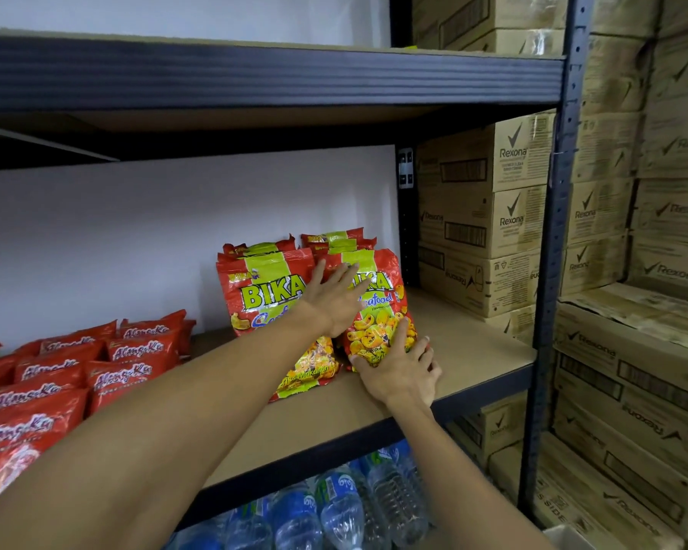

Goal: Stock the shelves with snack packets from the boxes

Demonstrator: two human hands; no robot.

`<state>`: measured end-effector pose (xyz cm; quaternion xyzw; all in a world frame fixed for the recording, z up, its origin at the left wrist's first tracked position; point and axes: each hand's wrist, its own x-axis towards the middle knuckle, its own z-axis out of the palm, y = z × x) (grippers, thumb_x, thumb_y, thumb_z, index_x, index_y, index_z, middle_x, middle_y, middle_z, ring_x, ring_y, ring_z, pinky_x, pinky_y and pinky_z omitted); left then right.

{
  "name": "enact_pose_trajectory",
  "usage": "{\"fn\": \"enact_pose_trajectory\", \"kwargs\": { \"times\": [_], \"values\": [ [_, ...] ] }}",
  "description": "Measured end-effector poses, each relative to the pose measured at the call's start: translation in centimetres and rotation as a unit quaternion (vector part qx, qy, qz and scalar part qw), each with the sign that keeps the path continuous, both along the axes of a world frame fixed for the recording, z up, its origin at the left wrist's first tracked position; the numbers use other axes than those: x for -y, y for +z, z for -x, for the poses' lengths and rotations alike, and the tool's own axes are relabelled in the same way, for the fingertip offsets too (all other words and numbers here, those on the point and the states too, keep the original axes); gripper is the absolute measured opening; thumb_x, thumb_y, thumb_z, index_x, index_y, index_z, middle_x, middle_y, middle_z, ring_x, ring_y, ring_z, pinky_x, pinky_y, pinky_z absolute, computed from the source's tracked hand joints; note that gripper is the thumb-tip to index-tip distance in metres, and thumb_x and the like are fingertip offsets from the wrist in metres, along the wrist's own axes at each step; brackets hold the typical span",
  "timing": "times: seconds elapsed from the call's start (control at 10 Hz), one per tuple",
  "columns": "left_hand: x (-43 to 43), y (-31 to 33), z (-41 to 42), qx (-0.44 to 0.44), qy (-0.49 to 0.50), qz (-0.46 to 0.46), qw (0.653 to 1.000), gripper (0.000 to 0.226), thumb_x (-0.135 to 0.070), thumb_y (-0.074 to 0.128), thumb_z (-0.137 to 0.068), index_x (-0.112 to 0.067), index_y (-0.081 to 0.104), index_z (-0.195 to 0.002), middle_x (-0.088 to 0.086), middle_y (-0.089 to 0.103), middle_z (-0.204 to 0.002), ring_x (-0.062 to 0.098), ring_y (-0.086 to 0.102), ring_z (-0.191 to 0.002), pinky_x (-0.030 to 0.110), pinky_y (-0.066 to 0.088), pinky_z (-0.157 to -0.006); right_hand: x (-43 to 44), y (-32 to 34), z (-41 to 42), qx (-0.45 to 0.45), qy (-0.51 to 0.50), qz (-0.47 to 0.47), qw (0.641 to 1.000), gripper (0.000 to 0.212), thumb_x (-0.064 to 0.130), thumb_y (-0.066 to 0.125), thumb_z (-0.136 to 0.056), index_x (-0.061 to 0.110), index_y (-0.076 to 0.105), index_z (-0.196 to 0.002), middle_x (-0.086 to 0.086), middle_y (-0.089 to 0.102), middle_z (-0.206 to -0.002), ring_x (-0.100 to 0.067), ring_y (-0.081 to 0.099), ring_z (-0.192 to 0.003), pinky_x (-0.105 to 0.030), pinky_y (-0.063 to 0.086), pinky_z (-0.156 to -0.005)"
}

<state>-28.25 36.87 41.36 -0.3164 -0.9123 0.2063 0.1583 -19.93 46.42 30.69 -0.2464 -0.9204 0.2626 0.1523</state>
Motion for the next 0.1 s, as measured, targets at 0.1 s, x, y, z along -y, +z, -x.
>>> {"fn": "enact_pose_trajectory", "kwargs": {
  "times": [0.1],
  "values": [
    [1.79, 0.03, -2.24, 0.010, -0.027, -0.019, 0.999, 0.056, -0.039, 0.024, -0.109, -0.023, 0.005, -0.159, 0.010, -0.008, -0.166, 0.026, -0.010, -0.153, 0.056, -0.015, -0.116, 0.00, 0.83, -0.58, -0.016, 0.008, 0.038, 0.999, 0.117, 0.081, 0.054, -0.078, 0.027, -0.014, -0.157, -0.022, -0.004, -0.165, -0.036, 0.001, -0.153, -0.052, 0.009, -0.120]
  ]
}}
